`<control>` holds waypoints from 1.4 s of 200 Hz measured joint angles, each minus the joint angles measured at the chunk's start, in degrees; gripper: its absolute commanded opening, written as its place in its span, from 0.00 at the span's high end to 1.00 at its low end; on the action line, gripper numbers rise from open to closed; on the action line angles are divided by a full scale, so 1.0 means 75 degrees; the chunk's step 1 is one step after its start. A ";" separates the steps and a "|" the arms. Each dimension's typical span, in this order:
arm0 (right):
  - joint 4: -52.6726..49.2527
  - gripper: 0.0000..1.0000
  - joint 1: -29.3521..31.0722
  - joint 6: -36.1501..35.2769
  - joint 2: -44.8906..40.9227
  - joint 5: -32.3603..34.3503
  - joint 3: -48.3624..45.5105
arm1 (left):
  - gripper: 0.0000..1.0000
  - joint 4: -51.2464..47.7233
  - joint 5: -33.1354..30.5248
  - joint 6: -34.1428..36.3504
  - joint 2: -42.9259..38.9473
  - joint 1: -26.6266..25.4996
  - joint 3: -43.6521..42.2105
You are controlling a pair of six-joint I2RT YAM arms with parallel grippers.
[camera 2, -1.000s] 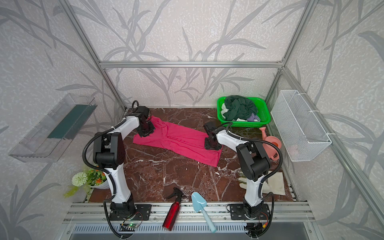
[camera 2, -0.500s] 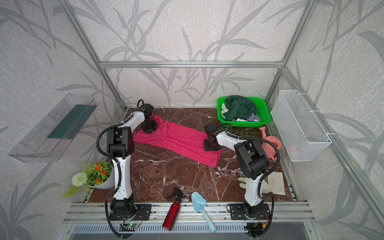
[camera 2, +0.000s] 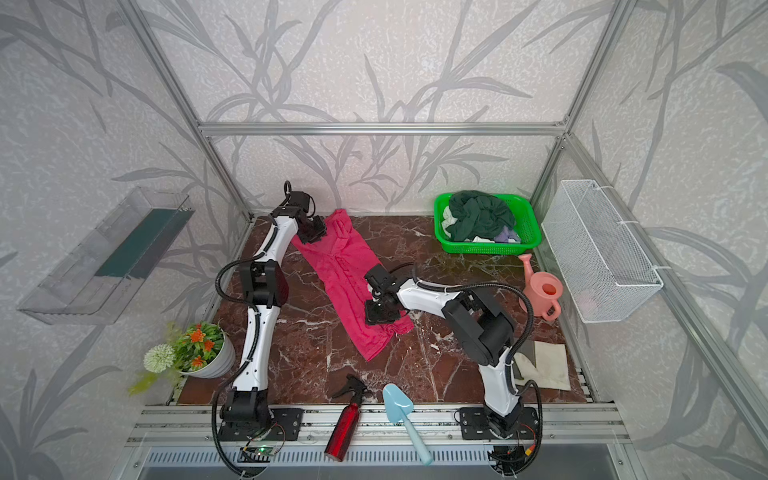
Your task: Fold and stack the t-shirts
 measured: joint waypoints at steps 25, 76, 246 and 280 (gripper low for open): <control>0.0131 0.60 0.0664 0.0344 0.0545 -0.0303 0.0699 | 0.65 0.0507 0.0522 -0.0064 0.0289 0.0000 0.0303; 0.0131 0.59 0.1335 0.0635 0.0787 -0.0641 0.1137 | 0.63 0.1463 0.1174 -0.0012 0.0574 -0.0003 0.0597; 0.0513 0.49 -0.0256 0.0734 -0.1926 -0.0210 -0.2299 | 0.62 0.1032 -0.0125 0.0195 -1.0853 -0.0857 -1.3493; 0.0895 0.47 -0.0157 0.0740 -0.1830 -0.0338 -0.2410 | 0.62 0.0656 -0.0370 -0.0472 -1.3015 -0.1198 -1.5381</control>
